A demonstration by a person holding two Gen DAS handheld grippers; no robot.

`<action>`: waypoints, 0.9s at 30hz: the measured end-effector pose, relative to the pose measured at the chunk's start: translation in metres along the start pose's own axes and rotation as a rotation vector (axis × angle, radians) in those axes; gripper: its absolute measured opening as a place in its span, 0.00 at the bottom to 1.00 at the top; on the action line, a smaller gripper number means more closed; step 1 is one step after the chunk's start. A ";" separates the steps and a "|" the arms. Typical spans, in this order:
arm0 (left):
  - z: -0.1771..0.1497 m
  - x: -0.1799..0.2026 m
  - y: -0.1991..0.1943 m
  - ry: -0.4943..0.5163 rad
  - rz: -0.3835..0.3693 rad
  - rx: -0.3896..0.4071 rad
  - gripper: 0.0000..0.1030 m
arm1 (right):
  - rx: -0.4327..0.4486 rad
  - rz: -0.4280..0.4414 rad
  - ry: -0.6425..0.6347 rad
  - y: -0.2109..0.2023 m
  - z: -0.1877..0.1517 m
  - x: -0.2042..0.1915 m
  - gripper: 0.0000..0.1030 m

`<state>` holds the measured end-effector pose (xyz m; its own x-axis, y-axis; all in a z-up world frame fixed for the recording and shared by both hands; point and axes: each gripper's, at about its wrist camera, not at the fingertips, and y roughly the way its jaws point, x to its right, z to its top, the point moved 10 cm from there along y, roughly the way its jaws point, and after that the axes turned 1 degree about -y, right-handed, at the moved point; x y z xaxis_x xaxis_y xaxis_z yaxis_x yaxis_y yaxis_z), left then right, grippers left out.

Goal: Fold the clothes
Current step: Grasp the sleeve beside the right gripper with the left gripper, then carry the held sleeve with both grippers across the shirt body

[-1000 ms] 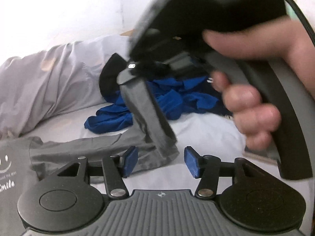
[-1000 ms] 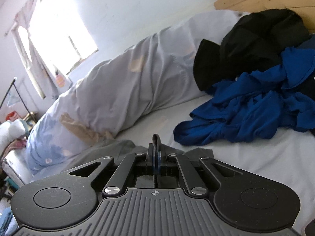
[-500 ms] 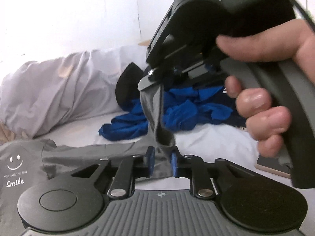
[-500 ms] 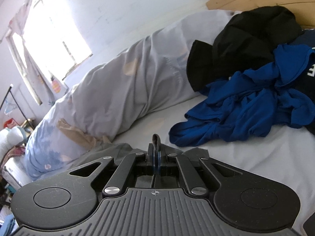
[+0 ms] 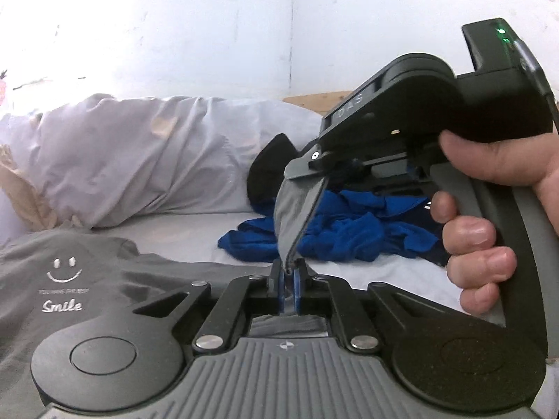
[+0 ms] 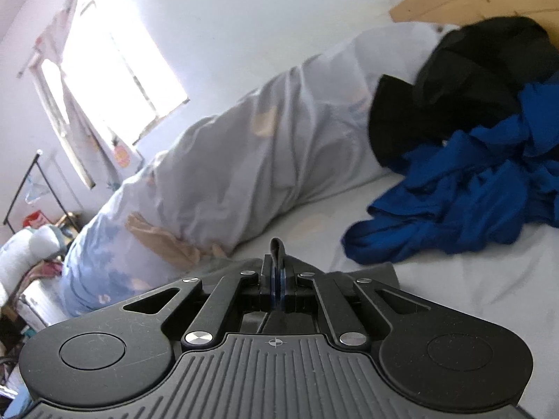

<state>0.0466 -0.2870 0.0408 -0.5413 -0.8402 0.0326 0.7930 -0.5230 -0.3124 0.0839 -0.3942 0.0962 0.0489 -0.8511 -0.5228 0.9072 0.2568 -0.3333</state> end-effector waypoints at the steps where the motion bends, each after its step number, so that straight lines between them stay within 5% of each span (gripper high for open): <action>1: 0.002 -0.005 -0.003 0.004 -0.001 0.001 0.08 | 0.006 0.013 0.010 0.001 0.000 -0.004 0.03; 9: 0.019 -0.066 -0.042 -0.054 0.020 0.034 0.08 | 0.010 0.091 -0.002 0.024 -0.005 -0.069 0.03; 20: 0.026 -0.217 -0.103 -0.447 0.075 0.143 0.08 | -0.115 0.135 -0.242 0.104 -0.021 -0.227 0.03; 27: 0.023 -0.312 -0.133 -0.643 0.161 0.126 0.08 | -0.219 0.145 -0.421 0.160 -0.057 -0.311 0.03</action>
<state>0.1160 0.0414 0.0943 -0.1703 -0.8068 0.5658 0.8974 -0.3642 -0.2492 0.1896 -0.0623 0.1606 0.3739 -0.8988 -0.2289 0.7715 0.4384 -0.4610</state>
